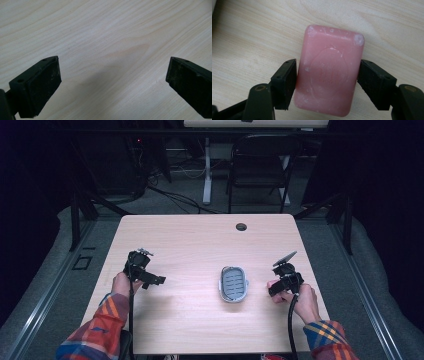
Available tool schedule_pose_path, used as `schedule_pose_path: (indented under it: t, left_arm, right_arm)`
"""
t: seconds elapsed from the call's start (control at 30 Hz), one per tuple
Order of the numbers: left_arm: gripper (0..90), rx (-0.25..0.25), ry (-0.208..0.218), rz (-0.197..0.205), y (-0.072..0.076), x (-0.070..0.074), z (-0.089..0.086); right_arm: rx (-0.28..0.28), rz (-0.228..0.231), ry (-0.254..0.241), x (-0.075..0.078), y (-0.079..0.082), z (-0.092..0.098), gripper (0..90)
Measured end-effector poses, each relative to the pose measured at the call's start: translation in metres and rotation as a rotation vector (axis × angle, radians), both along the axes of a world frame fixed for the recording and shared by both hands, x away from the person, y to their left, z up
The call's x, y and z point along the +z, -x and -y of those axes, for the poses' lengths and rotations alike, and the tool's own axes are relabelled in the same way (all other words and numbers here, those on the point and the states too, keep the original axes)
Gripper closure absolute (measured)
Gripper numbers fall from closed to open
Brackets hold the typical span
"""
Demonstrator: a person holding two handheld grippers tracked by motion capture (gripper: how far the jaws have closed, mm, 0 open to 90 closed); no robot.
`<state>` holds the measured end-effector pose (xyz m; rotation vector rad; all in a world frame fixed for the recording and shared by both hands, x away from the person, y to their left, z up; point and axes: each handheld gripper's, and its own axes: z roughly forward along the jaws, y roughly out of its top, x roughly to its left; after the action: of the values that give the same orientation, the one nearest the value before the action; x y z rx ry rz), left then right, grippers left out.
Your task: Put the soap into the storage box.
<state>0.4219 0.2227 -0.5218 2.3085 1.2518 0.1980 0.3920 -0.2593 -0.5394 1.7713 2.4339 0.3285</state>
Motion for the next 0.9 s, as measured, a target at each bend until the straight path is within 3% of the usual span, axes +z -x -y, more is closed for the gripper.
schedule_pose_path:
  t: [0.07,0.13,0.17,0.27,0.4,0.47,0.7,0.9]
  left_arm:
    - [0.0,0.000,-0.001,-0.002,0.000,0.000,0.000]
    - [0.0,0.000,-0.001,-0.002,0.000,0.000,-0.001]
    - [0.0,0.000,0.000,-0.002,0.000,0.000,0.000]
    - [0.0,-0.001,-0.002,-0.002,0.000,0.000,0.000]
    - [0.0,-0.002,-0.003,0.000,0.000,0.000,0.000]
    - [0.0,-0.003,-0.003,0.001,0.000,0.000,0.000]
    - [0.0,-0.003,-0.003,-0.001,0.000,0.000,0.000]
    - [0.0,-0.010,-0.007,0.004,0.000,0.000,0.000]
  right_arm:
    - [0.010,-0.006,0.010,0.000,0.000,0.000,34.6]
    - [-0.016,0.023,-0.007,-0.004,0.001,-0.002,36.1]
    - [0.007,-0.003,0.021,-0.001,0.000,-0.001,36.5]
    - [0.010,-0.008,0.023,-0.001,0.000,-0.002,36.8]
    - [0.028,-0.012,0.030,0.000,0.000,0.001,37.0]
    - [0.012,0.008,0.022,-0.001,0.001,0.001,37.0]
    - [0.049,-0.017,0.023,0.009,0.001,0.004,37.1]
    - [0.056,0.003,0.015,0.017,0.002,0.006,37.1]
